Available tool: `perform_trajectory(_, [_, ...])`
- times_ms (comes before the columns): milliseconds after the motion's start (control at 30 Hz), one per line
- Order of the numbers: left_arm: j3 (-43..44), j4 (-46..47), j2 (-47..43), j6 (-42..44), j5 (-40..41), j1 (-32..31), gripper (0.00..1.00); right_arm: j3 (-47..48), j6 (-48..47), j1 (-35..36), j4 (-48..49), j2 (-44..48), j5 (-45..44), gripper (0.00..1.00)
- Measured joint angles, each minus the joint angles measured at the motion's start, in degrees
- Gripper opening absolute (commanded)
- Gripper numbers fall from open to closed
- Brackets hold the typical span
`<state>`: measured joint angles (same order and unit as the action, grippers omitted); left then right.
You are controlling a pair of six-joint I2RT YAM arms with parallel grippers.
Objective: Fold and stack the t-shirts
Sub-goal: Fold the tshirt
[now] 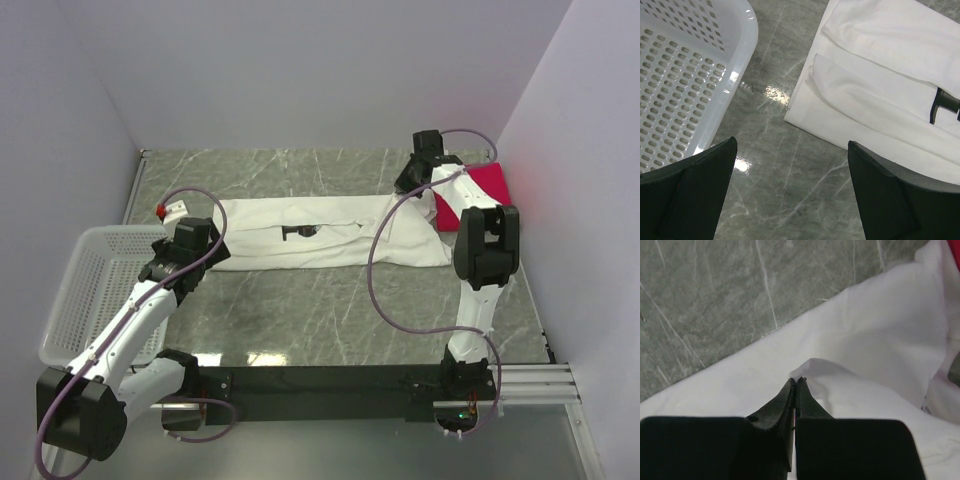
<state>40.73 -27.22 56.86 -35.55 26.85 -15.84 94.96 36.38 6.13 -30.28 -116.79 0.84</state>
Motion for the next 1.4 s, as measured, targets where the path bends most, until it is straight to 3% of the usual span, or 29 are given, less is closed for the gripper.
perform_trajectory(733, [0.0,0.0,0.4,0.0,0.0,0.0,0.98,2.6,-1.1,-0.1,3.9,-2.7,-1.4,0.02])
perform_trajectory(833, [0.0,0.0,0.6,0.0,0.0,0.0,0.97,2.6,-1.3,-0.3,4.4,-3.5,-1.6,0.13])
perform_trajectory(1033, [0.0,0.0,0.8,0.0,0.0,0.0,0.97,1.9,-1.7,-0.7,4.4,-5.4,-1.8,0.46])
perform_trajectory(1267, [0.0,-0.1,1.2,0.0,0.0,0.0,0.98,-8.6,-1.5,-0.7,5.5,2.7,-0.2,0.60])
perform_trajectory(1400, [0.0,-0.2,1.2,0.0,0.0,0.0,0.97,-17.2,0.6,-0.3,7.3,10.6,3.0,0.63])
